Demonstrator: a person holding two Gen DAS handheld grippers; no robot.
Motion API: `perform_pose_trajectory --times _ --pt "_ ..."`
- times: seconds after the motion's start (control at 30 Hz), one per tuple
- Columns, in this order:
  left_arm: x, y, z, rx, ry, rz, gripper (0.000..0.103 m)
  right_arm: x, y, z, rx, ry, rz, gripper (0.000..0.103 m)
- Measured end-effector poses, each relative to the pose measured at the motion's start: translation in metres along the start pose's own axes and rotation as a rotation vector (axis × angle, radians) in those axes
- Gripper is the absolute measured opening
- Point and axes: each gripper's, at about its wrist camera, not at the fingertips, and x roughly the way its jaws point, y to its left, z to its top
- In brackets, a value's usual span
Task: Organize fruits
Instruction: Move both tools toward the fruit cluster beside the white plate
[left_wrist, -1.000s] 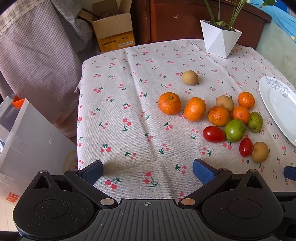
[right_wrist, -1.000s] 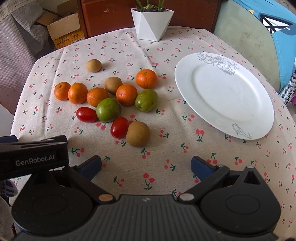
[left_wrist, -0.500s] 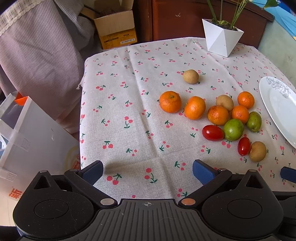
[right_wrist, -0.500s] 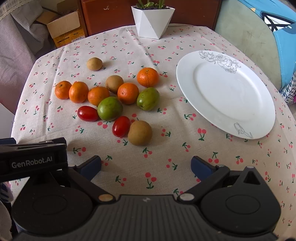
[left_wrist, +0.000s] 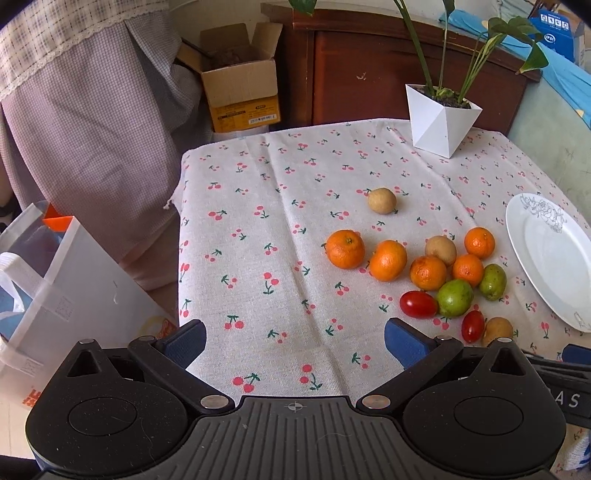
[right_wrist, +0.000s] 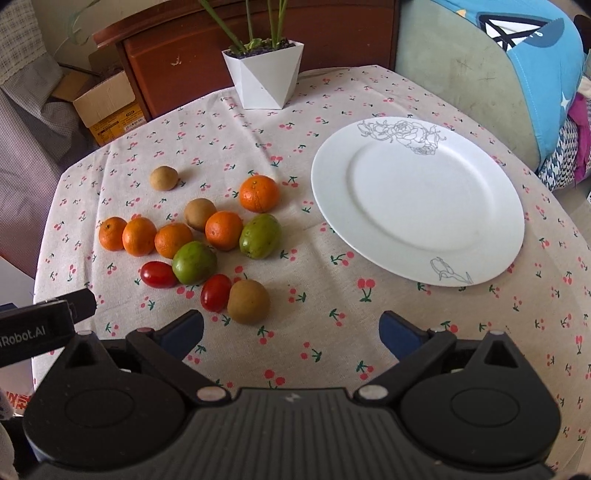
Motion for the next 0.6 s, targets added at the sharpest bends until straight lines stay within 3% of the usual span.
perform_pose_trajectory --times 0.1,0.6 --pt "0.0004 -0.0012 -0.0021 0.003 0.000 -0.010 0.102 -0.0011 -0.0048 0.0006 0.022 0.002 0.017 0.095" --pt "-0.0032 -0.0056 -0.0035 0.028 -0.027 0.004 0.102 -0.0028 0.0027 0.0015 -0.003 -0.016 0.008 0.090"
